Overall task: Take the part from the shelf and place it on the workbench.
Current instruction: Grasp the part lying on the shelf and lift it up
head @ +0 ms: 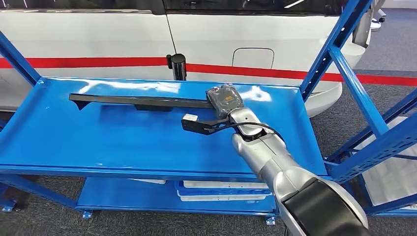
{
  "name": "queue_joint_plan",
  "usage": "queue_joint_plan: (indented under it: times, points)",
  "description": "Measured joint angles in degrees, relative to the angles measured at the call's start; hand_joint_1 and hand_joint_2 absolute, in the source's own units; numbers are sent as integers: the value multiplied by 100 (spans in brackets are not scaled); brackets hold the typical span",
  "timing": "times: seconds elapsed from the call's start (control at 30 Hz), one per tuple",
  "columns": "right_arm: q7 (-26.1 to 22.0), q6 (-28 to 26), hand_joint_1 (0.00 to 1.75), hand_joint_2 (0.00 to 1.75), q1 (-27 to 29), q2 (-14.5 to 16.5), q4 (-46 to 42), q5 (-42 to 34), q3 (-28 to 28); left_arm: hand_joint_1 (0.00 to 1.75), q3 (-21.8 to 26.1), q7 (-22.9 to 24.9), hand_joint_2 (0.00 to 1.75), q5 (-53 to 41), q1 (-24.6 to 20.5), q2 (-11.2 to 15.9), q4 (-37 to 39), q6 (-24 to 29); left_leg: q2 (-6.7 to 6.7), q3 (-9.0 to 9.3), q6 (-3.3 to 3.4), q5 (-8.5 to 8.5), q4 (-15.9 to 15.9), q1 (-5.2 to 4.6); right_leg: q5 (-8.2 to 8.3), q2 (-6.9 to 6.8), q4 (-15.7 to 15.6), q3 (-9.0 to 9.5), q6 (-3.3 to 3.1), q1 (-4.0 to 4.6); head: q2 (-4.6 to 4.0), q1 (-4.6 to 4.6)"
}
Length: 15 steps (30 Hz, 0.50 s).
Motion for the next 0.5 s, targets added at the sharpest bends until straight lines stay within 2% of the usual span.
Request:
queue_joint_plan:
  times: [0.1,0.17,0.3,0.5]
  points:
    - [-256,-50,175,175,-14,-9,-97,-44,-98,0,46,-16,175,-27,32,-8,1,98,-41,-6,125,-5,-4,-101,7,-25,-86,60,1,-23,-1,26]
    - [-378,-66,175,175,-31,-5,-139,-79,-133,0,95,-24,175,1,61,-8,1,118,-57,-8,175,-17,0,-127,15,-40,-119,82,43,-44,0,25]
    - [-602,-151,175,175,-44,-5,-197,-194,-176,0,150,-34,175,18,80,-8,1,129,-58,-11,182,-21,3,-138,17,-41,-122,79,150,-58,-1,22]
    - [-854,-202,175,175,-99,-10,-300,-328,-249,0,236,-38,175,55,108,-8,2,131,-58,-6,181,-21,2,-121,11,-40,-117,76,176,-43,0,21]
